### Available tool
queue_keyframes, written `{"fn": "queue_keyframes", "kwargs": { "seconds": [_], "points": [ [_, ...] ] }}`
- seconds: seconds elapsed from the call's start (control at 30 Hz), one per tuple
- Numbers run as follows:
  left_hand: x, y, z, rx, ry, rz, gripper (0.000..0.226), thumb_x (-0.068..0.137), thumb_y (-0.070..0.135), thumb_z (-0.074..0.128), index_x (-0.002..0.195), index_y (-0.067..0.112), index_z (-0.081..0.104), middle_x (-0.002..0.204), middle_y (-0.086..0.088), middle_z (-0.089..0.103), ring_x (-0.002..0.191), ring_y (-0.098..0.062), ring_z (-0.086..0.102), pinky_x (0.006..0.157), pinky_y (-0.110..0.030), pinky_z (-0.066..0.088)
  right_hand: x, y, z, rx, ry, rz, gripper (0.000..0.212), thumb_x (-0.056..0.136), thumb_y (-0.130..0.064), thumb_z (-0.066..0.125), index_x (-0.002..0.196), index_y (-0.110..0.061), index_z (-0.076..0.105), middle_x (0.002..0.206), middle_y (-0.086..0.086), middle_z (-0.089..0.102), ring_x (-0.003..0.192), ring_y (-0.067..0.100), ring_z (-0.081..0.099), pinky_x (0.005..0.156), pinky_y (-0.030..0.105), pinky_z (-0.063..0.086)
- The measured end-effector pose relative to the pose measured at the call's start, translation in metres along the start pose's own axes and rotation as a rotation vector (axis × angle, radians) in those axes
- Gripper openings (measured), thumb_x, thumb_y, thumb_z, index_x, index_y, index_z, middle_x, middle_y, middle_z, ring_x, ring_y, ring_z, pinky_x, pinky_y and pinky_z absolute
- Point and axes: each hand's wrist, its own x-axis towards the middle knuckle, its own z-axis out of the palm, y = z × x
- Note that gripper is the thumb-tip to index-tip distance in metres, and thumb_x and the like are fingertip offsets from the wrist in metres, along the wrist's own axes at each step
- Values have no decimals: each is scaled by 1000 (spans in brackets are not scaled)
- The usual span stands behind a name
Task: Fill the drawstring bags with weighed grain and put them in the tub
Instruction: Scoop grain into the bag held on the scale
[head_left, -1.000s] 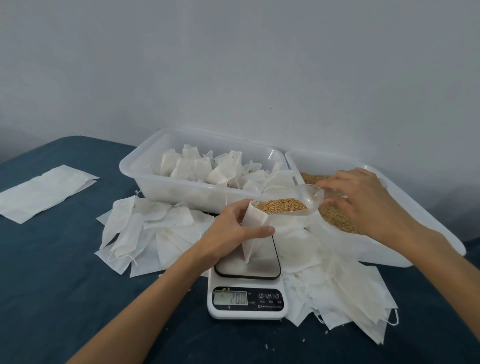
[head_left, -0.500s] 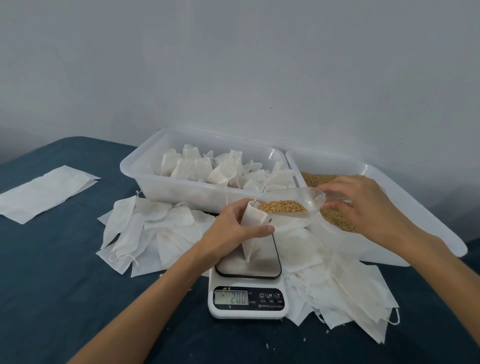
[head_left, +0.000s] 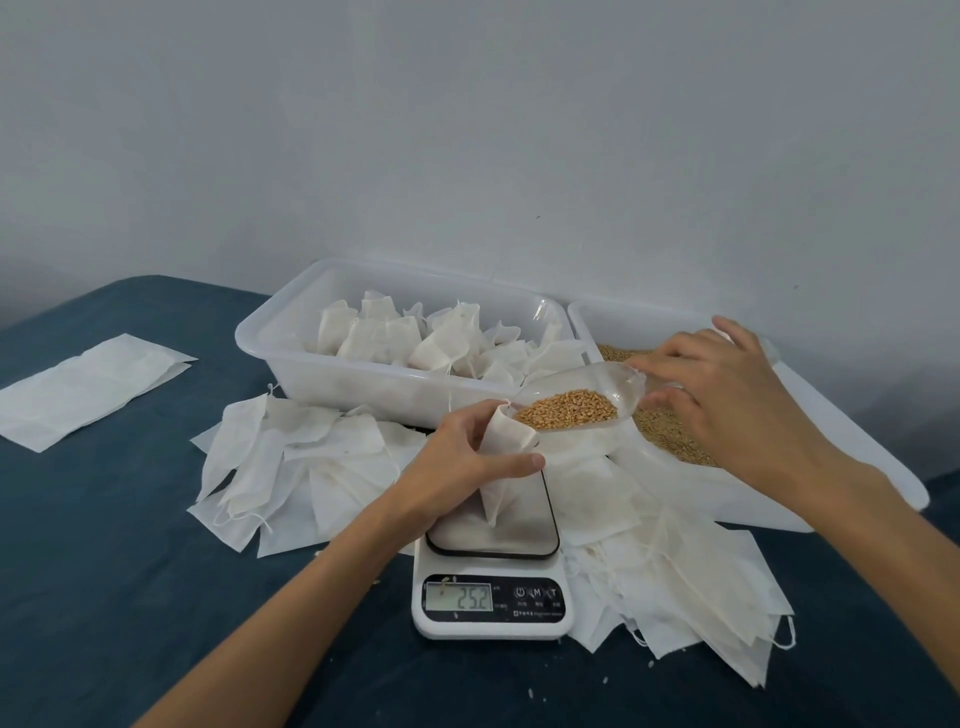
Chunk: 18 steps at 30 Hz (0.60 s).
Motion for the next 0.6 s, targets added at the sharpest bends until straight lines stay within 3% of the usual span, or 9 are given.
{"fn": "queue_keyframes", "kwargs": {
  "seconds": [0.27, 0.47, 0.53, 0.6],
  "points": [
    [0, 0, 0, 28, 7, -16, 41, 77, 28, 89, 115, 25, 73, 105, -2, 75, 97, -10, 68, 91, -28, 54, -1, 0, 3, -38, 31, -30, 33, 86, -4, 75, 116, -16, 75, 95, 2, 67, 92, 29, 65, 116, 55, 28],
    [-1, 2, 0, 65, 19, -31, 48, 80, 29, 88, 119, 9, 69, 120, -24, 68, 104, -31, 68, 106, -54, 49, 2, -2, 3, -55, 65, -56, 33, 84, -3, 76, 115, -14, 75, 94, 3, 67, 90, 30, 66, 115, 56, 28],
    [-2, 3, 0, 52, 15, -34, 46, 81, 27, 88, 121, 12, 70, 120, -19, 71, 114, -37, 67, 107, -53, 49, 1, 0, 5, -22, 29, -30, 32, 86, -5, 75, 116, -17, 75, 96, 1, 68, 93, 28, 65, 116, 54, 28],
    [-3, 4, 0, 39, 11, -37, 43, 82, 24, 88, 121, 17, 71, 119, -12, 74, 115, -34, 69, 106, -48, 52, 0, 2, 7, 32, -9, 3, 32, 87, -7, 75, 117, -18, 75, 100, 0, 69, 95, 25, 64, 113, 50, 31]
  ]
}}
